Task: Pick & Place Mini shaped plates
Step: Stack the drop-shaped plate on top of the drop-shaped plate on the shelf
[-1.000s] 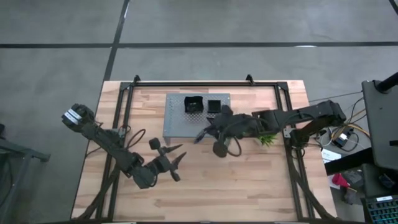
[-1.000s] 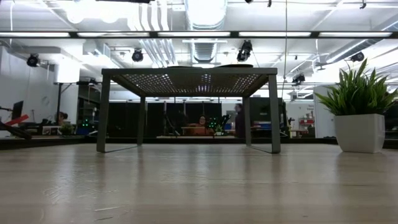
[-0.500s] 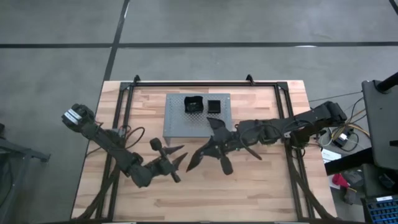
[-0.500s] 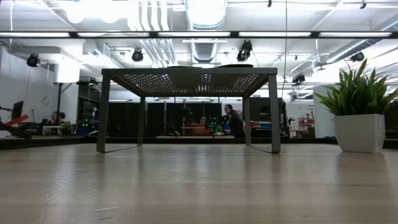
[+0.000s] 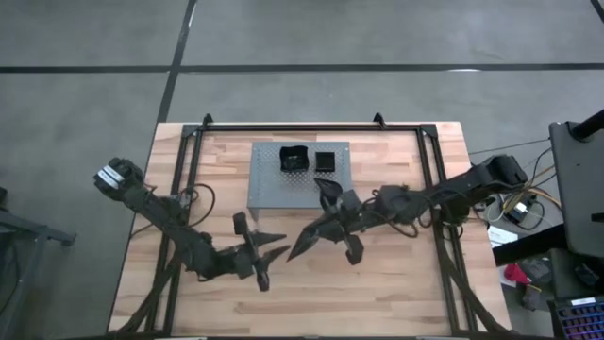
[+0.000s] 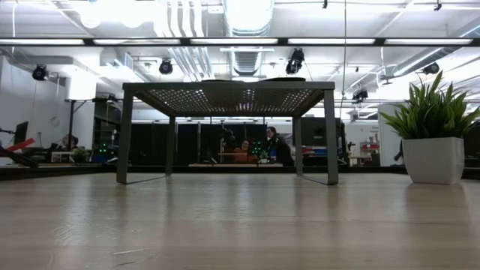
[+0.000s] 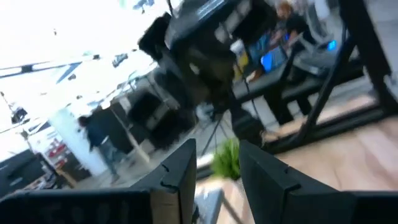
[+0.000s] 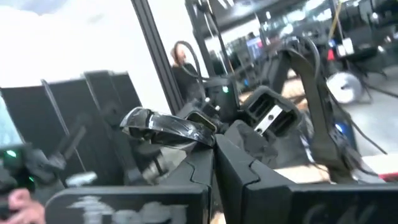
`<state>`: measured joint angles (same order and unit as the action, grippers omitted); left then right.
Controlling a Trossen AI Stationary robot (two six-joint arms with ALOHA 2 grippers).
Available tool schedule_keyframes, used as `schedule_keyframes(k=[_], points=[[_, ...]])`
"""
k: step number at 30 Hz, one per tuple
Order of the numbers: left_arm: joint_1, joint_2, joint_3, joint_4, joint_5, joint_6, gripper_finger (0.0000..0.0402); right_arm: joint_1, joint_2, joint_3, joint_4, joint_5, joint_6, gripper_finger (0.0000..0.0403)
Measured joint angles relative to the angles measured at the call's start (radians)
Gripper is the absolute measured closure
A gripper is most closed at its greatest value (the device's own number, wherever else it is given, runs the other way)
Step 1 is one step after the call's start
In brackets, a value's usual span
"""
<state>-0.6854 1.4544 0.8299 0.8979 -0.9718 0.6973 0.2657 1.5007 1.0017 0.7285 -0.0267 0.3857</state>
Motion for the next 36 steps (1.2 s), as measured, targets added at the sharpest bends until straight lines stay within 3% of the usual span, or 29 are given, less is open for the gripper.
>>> schedule_keyframes(k=[5, 16, 36], points=[[0.016, 0.000, 0.007, 0.100, 0.003, 0.031, 0.0282, -0.002, 0.001, -0.063, 0.122, 0.004, 0.033, 0.0394], [0.067, 0.000, 0.058, 0.114, 0.132, 0.041, 0.0282, 0.001, 0.007, -0.056, 0.132, 0.080, 0.016, 0.0394], [0.100, 0.000, 0.090, 0.115, 0.179, 0.034, 0.0290, -0.002, 0.008, -0.062, 0.138, 0.135, -0.015, 0.0394]])
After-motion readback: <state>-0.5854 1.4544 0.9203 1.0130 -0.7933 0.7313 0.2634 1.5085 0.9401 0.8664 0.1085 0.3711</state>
